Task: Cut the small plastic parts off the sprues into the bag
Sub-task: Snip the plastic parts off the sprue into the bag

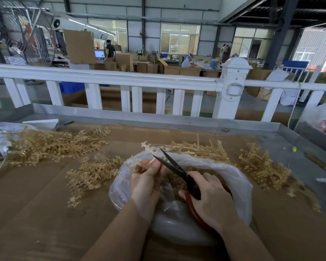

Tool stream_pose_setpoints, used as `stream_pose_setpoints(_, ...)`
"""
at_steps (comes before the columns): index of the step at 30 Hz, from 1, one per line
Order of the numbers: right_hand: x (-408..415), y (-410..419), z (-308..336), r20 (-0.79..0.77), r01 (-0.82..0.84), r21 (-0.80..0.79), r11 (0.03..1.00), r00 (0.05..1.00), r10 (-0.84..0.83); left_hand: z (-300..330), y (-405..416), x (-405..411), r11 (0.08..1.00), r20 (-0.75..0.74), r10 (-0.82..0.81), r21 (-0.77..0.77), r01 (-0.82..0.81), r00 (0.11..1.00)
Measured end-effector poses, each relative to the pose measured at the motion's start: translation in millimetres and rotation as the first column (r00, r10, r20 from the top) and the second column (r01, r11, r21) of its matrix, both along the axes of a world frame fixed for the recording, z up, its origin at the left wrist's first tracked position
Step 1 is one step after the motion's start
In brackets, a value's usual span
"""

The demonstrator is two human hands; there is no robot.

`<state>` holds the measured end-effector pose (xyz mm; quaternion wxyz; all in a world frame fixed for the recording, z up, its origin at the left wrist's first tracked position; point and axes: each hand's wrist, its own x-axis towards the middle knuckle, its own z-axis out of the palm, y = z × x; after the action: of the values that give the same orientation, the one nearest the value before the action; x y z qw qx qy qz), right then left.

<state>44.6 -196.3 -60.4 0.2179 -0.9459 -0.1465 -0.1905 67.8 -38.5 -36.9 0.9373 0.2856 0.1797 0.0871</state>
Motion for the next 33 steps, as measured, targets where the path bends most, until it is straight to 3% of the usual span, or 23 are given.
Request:
stream_pose_setpoints(10,-2,0,1,0.002,-0.032,0.010,0.999,0.999,0.032,3,-3,-4,0.994,-0.007,-0.054,0.092,0.055,0.999)
stream_pose_setpoints(22,-5,3,5,0.035,-0.058,0.003,0.998,0.998,0.058,-8,3,2,0.990,0.008,-0.128,0.056,0.127,0.992)
stream_pose_setpoints(33,-6,4,7,0.062,-0.065,-0.026,0.998,0.996,0.067,-2,-1,-2,0.995,0.021,-0.095,0.045,0.094,0.995)
